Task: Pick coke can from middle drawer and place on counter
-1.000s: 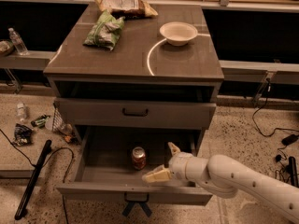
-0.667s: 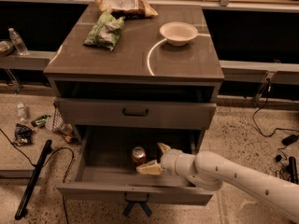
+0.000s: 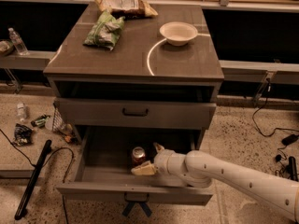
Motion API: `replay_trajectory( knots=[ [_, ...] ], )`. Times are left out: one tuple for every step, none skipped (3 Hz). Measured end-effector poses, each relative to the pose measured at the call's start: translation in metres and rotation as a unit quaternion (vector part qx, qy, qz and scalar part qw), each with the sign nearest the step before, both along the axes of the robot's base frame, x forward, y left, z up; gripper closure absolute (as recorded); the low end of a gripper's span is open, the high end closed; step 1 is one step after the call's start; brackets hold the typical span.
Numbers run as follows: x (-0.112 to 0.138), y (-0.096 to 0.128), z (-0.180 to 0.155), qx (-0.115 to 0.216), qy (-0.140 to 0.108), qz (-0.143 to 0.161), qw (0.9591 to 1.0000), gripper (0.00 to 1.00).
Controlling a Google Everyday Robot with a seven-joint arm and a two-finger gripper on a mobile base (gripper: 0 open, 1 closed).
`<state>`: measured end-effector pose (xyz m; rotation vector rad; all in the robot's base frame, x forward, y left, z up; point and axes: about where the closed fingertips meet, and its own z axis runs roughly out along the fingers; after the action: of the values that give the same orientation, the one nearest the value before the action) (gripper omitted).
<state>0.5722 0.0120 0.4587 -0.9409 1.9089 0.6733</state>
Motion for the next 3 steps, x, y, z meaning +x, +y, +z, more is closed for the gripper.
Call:
replay_trajectory(
  knots=[
    [0.008, 0.010, -0.015, -0.007, -0.002, 0.002, 1.0000, 0.19],
    [0.018, 0.024, -0.031, -0.005, -0.006, 0.015, 0.9999, 0.31],
    [0.018, 0.033, -0.039, 0.006, -0.005, 0.029, 0.9995, 0.61]
  ],
)
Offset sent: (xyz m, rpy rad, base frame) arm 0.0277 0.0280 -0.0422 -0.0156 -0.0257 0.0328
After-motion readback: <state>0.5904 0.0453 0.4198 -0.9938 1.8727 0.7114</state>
